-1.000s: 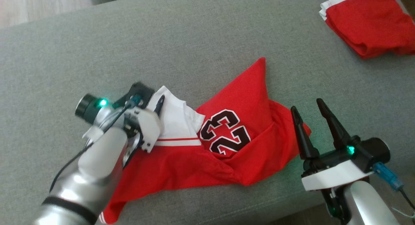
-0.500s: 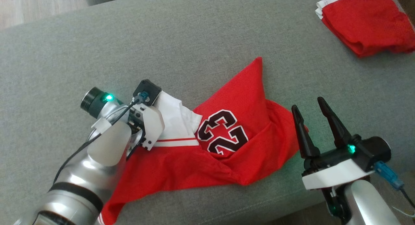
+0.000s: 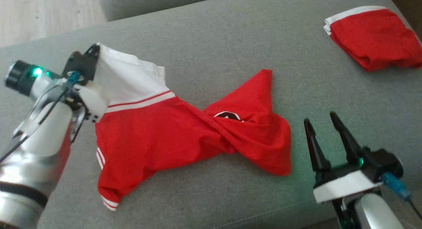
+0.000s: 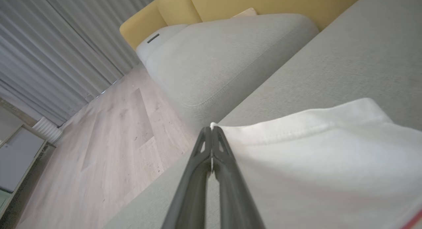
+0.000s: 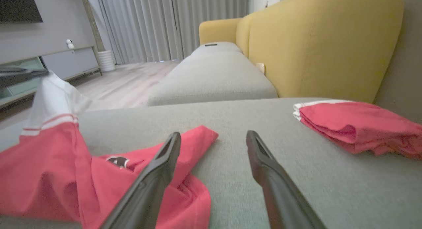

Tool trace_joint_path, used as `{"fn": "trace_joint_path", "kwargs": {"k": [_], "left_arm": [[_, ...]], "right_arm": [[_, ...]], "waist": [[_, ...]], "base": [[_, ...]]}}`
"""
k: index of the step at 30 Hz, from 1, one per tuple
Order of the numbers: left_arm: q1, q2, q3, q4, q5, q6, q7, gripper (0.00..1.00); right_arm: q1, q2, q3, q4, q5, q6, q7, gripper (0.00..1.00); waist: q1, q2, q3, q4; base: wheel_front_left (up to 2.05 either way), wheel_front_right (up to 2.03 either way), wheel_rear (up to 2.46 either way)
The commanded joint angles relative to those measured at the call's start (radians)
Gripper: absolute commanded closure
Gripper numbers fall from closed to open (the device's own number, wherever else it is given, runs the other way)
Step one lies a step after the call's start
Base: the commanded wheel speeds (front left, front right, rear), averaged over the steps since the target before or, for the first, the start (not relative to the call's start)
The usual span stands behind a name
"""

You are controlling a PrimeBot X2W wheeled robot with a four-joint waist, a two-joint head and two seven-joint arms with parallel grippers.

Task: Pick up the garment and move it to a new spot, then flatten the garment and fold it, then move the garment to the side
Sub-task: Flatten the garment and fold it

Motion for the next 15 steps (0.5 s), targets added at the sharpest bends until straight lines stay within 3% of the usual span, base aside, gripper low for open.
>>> {"fn": "trace_joint_path", "kwargs": {"k": [1, 8, 15], "left_arm": [[-0.004, 0.073, 0.053, -0.058, -0.017, 0.016, -0.011, 1.0], [0.058, 0.127, 0.088, -0.155, -0.037, 0.071, -0.012, 1.0], [0.098, 0.153, 0.106, -0.221, -0.038, 0.132, -0.013, 1.0]], "right_arm": [[0.015, -0.012, 0.013, 0.002, -0.009, 0.007, -0.011, 0.0], [0.023, -0.045, 0.079, 0.131, 0.028, 0.007, -0.011, 0.0], [0.006, -0.103, 0.256, 0.238, 0.173, 0.007, 0.003, 0.0]], "waist": [[0.0, 0.0, -0.014, 0.018], [0.0, 0.0, -0.023, 0.052], [0.0, 0.0, -0.027, 0.07]], "base": [[0.0, 0.0, 0.0], [0.0, 0.0, 0.0], [0.0, 0.0, 0.0]]}}
